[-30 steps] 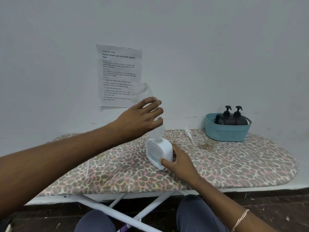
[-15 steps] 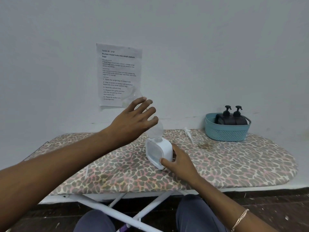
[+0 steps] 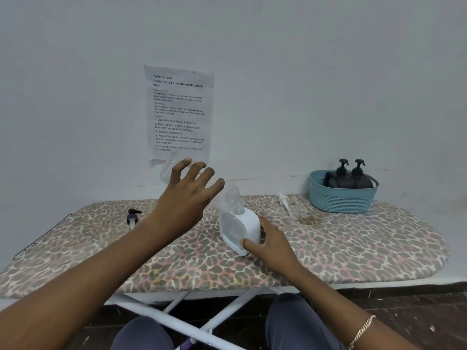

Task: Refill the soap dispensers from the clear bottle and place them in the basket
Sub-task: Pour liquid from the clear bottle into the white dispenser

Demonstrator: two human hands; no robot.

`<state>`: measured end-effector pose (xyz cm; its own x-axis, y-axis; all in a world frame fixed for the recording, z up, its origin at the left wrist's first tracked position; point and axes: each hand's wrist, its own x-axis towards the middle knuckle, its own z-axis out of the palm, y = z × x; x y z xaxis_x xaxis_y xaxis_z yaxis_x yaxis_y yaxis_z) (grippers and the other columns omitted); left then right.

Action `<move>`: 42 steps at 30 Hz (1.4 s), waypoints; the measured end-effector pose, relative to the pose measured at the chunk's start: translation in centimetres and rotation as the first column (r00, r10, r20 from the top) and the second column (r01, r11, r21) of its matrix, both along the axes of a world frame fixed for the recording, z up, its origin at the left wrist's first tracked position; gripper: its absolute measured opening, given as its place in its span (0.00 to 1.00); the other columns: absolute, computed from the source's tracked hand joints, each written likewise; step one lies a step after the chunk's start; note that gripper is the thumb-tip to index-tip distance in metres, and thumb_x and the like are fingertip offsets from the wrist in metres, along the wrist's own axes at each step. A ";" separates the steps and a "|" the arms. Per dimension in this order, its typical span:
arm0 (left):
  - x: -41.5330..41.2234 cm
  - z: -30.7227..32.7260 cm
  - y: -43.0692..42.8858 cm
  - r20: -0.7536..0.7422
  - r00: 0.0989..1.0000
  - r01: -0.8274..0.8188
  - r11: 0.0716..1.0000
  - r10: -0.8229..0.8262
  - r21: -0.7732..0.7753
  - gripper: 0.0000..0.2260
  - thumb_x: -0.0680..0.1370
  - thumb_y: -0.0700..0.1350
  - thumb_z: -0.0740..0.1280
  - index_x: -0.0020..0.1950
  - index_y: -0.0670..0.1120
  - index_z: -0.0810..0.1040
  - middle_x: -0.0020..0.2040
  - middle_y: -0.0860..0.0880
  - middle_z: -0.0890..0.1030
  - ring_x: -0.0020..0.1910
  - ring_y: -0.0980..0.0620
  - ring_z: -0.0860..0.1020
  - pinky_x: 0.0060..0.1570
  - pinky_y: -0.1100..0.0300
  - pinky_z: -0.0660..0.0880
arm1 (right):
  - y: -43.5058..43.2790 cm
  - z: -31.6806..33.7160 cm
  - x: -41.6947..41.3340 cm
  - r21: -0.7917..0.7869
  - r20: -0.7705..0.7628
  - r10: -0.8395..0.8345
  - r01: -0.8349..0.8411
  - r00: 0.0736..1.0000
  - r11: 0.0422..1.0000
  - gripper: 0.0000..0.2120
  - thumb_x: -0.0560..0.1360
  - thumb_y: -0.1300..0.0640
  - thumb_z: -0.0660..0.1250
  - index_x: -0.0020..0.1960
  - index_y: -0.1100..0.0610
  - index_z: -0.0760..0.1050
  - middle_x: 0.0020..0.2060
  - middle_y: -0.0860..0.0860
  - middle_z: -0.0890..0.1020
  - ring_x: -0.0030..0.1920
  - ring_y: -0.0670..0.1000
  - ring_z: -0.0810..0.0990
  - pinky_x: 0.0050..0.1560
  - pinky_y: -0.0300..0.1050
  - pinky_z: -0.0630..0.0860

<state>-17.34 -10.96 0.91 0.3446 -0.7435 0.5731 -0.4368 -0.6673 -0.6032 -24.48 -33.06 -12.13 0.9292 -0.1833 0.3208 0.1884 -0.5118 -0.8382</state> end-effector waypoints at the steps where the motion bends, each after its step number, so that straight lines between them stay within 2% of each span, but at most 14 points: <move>1: 0.0 -0.2 0.1 -0.008 1.000 -0.006 1.000 0.006 -0.014 0.32 0.61 0.25 0.64 0.63 0.46 0.79 0.59 0.43 0.79 0.66 0.37 0.76 0.72 0.38 0.58 | 0.0 0.0 0.0 0.002 0.001 0.001 -0.001 1.000 1.000 0.29 0.73 0.48 0.76 0.72 0.43 0.71 0.58 0.36 0.79 0.56 0.37 0.79 0.49 0.34 0.78; 5: 0.0 -1.0 0.4 -0.034 0.999 -0.022 0.997 0.020 -0.075 0.33 0.61 0.25 0.66 0.63 0.46 0.79 0.59 0.43 0.80 0.64 0.37 0.78 0.70 0.39 0.59 | -0.1 -0.2 0.1 -0.004 -0.002 -0.001 0.001 1.000 1.000 0.29 0.73 0.46 0.75 0.72 0.44 0.71 0.59 0.39 0.80 0.56 0.39 0.80 0.51 0.39 0.81; 13: 0.6 -3.0 1.1 -0.159 0.986 -0.086 0.976 0.055 -0.198 0.37 0.60 0.28 0.71 0.69 0.47 0.77 0.61 0.44 0.81 0.62 0.39 0.79 0.66 0.38 0.62 | -0.1 -0.1 0.0 -0.001 0.007 0.007 -0.007 1.000 1.000 0.30 0.73 0.47 0.75 0.73 0.45 0.70 0.60 0.41 0.80 0.56 0.39 0.80 0.50 0.37 0.80; 18: 1.2 -4.1 1.9 -0.238 0.970 -0.114 0.949 0.042 -0.295 0.36 0.63 0.31 0.74 0.70 0.50 0.77 0.61 0.47 0.80 0.61 0.41 0.79 0.65 0.39 0.62 | -0.1 -0.2 0.0 -0.001 0.011 0.008 -0.008 1.000 1.000 0.31 0.73 0.46 0.75 0.74 0.45 0.70 0.61 0.40 0.80 0.57 0.39 0.80 0.47 0.35 0.80; 23: 1.8 -5.2 2.8 -0.302 0.953 -0.131 0.912 0.008 -0.389 0.35 0.65 0.35 0.76 0.71 0.51 0.76 0.59 0.49 0.80 0.57 0.43 0.80 0.59 0.41 0.67 | -0.1 -0.2 0.1 0.006 0.010 0.006 -0.007 1.000 1.000 0.30 0.73 0.48 0.75 0.73 0.46 0.71 0.60 0.41 0.80 0.57 0.41 0.80 0.49 0.38 0.82; 28: 2.6 -6.0 3.4 -0.397 0.918 -0.162 0.886 -0.027 -0.435 0.31 0.71 0.42 0.77 0.73 0.50 0.73 0.59 0.47 0.79 0.55 0.41 0.79 0.53 0.42 0.74 | -0.1 -0.3 0.1 0.009 0.013 0.014 -0.014 1.000 1.000 0.30 0.73 0.47 0.75 0.73 0.45 0.70 0.61 0.42 0.80 0.58 0.42 0.80 0.52 0.43 0.83; 32: 2.8 -6.4 3.5 -0.487 0.867 -0.186 0.834 -0.111 -0.520 0.31 0.74 0.47 0.77 0.74 0.46 0.70 0.60 0.45 0.79 0.55 0.41 0.78 0.50 0.42 0.78 | -0.2 -0.4 0.2 0.011 0.014 0.014 -0.014 1.000 1.000 0.31 0.73 0.46 0.75 0.74 0.45 0.70 0.61 0.41 0.80 0.58 0.42 0.80 0.52 0.43 0.83; 36: 3.1 -6.8 3.7 -0.545 0.809 -0.220 0.749 -0.218 -0.626 0.30 0.75 0.50 0.78 0.72 0.45 0.69 0.60 0.45 0.78 0.56 0.42 0.77 0.49 0.47 0.77 | -0.2 -0.5 0.3 -0.001 0.020 0.014 -0.014 1.000 1.000 0.30 0.73 0.46 0.75 0.73 0.44 0.71 0.61 0.40 0.80 0.58 0.41 0.80 0.53 0.43 0.83; 42: 3.4 -7.5 3.7 -0.573 0.772 -0.294 0.645 -0.274 -0.705 0.27 0.74 0.55 0.79 0.61 0.47 0.67 0.54 0.47 0.78 0.50 0.44 0.78 0.41 0.49 0.78 | -0.2 -0.5 0.4 -0.008 0.024 0.010 -0.010 1.000 1.000 0.30 0.74 0.47 0.75 0.73 0.44 0.70 0.61 0.40 0.80 0.57 0.40 0.80 0.52 0.41 0.82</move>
<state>-13.92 -7.28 -6.55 0.8076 -0.1652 0.5661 -0.4805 -0.7409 0.4693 -24.10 -33.28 -12.61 0.9230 -0.1713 0.3447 0.2140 -0.5159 -0.8295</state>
